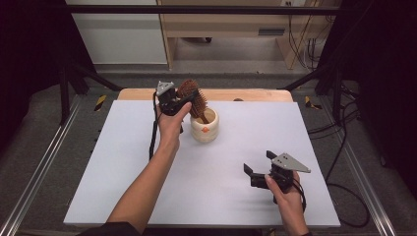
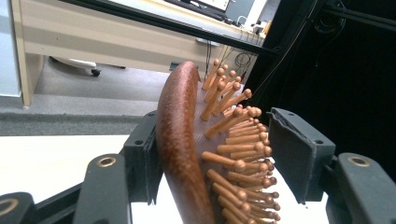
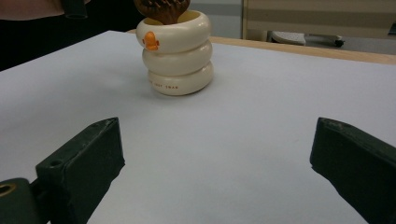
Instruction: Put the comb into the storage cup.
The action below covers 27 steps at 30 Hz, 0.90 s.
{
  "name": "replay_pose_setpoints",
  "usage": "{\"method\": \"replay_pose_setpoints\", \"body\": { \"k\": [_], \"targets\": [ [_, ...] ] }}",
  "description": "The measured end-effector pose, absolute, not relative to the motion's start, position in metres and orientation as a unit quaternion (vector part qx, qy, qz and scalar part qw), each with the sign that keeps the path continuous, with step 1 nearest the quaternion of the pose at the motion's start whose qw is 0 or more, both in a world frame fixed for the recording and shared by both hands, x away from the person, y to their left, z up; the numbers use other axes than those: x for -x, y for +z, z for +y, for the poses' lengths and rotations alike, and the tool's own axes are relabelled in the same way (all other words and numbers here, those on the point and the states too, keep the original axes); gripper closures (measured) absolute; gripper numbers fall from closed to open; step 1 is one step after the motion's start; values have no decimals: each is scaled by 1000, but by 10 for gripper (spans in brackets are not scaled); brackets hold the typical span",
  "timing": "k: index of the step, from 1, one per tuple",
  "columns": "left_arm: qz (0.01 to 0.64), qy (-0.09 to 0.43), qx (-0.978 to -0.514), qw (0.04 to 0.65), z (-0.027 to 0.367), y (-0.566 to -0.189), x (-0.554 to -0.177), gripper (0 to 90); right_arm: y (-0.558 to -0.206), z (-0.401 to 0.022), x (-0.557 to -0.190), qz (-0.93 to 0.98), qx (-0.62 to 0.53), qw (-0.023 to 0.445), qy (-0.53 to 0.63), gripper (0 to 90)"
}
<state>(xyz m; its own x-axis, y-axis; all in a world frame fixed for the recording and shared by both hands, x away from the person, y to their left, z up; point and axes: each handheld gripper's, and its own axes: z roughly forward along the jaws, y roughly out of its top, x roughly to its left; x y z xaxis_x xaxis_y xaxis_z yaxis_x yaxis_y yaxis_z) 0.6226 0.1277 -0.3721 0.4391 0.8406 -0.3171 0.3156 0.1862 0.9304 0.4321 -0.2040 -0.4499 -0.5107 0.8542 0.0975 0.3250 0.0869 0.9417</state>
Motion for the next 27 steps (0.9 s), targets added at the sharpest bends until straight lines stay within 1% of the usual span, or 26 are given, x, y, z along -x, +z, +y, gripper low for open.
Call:
{"method": "replay_pose_setpoints", "body": {
  "k": [18,27],
  "targets": [
    [485,221,-599,598,130,-374,-623,362,-450,-204,-432,693,-426,251,526,32],
    [487,228,-596,596,127,-374,-622,271,-450,-203,-432,693,-425,250,525,32]
  ]
}}
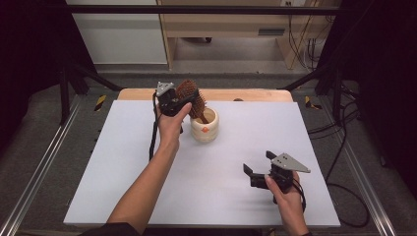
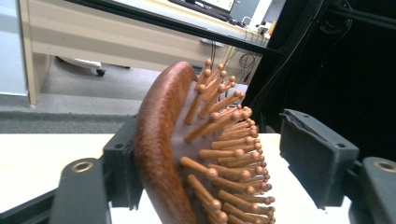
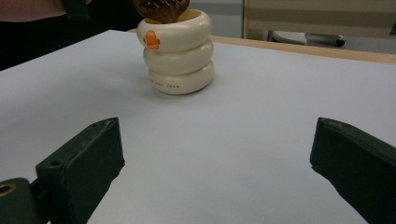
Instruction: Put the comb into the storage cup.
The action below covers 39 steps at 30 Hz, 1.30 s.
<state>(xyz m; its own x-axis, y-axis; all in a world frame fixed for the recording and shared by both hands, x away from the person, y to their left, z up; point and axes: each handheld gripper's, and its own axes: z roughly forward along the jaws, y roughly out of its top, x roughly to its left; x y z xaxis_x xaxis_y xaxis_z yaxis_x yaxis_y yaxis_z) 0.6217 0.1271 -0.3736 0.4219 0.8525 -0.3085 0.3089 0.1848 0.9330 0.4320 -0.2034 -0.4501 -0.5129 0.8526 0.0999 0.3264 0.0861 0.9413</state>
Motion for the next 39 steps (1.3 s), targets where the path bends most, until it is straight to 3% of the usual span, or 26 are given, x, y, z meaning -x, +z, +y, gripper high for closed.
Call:
{"method": "replay_pose_setpoints", "body": {
  "k": [17,39],
  "targets": [
    [496,229,-596,588,128,-373,-620,67,-450,-203,-432,694,-425,250,525,32],
    [459,279,-602,590,137,-359,-608,55,-451,-200,-432,696,-424,251,522,32]
  ]
}}
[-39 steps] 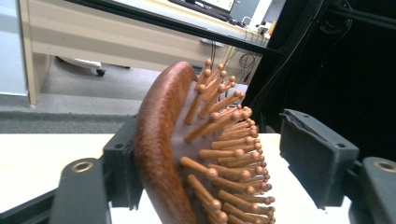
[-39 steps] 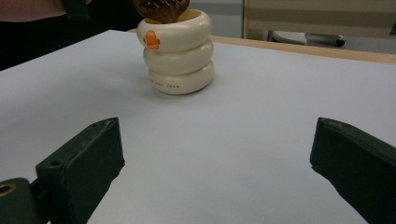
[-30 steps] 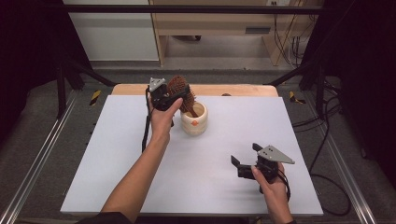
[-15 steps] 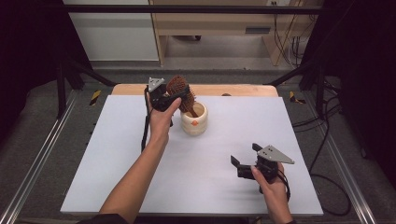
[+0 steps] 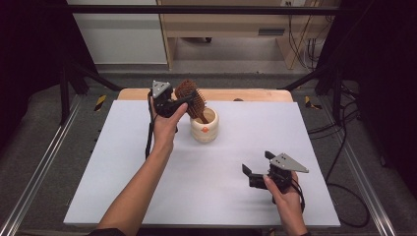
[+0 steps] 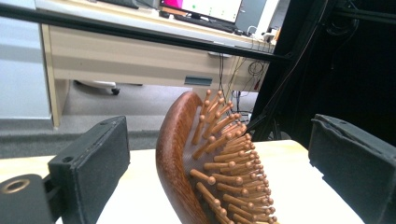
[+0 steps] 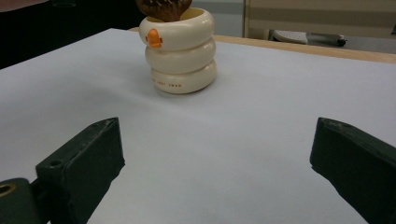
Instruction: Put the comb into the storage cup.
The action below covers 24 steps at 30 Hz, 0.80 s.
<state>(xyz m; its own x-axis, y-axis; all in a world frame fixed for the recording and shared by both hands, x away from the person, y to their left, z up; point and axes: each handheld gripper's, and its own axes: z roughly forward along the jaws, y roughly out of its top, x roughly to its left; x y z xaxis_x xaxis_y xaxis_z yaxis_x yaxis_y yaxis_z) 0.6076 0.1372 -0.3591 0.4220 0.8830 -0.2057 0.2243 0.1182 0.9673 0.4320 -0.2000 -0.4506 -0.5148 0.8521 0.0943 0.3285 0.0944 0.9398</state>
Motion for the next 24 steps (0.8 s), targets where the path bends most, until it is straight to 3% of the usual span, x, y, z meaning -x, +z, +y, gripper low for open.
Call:
{"method": "replay_pose_setpoints", "body": {
  "k": [24],
  "targets": [
    [434,303,-605,595,152,-346,-598,36,-452,-198,-433,700,-422,249,520,32]
  ]
}}
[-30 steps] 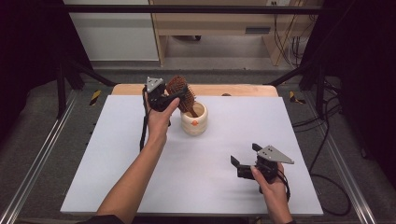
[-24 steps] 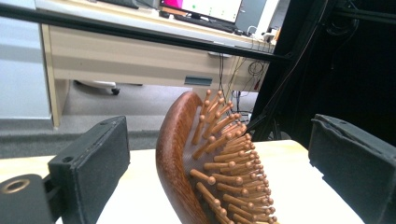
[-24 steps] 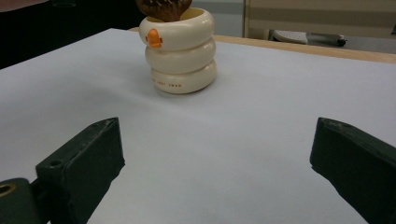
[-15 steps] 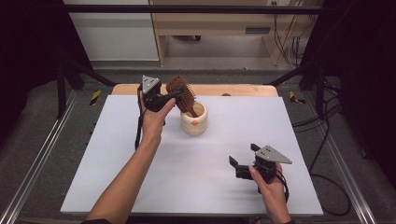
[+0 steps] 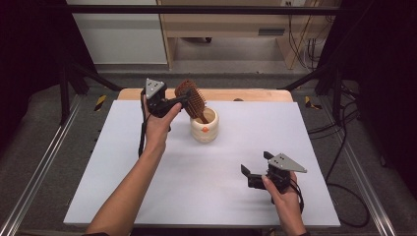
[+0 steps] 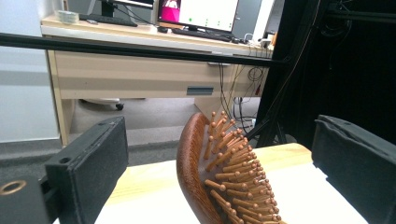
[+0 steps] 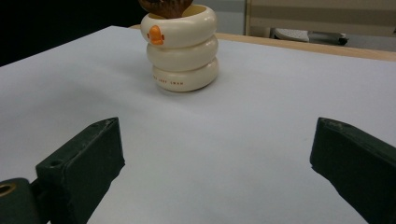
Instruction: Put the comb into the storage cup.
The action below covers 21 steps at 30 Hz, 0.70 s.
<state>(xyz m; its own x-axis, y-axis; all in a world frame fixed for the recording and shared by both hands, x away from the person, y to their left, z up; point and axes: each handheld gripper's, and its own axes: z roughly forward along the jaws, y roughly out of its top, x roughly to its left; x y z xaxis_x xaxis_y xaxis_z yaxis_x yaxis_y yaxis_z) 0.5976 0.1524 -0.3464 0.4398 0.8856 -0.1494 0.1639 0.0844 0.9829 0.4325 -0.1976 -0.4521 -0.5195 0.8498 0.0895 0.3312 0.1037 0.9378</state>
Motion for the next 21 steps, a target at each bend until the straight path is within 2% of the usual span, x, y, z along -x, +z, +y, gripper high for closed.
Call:
{"method": "replay_pose_setpoints", "body": {
  "k": [21],
  "targets": [
    [410,312,-608,605,153,-337,-588,29,-452,-198,-432,698,-424,250,521,32]
  ]
}}
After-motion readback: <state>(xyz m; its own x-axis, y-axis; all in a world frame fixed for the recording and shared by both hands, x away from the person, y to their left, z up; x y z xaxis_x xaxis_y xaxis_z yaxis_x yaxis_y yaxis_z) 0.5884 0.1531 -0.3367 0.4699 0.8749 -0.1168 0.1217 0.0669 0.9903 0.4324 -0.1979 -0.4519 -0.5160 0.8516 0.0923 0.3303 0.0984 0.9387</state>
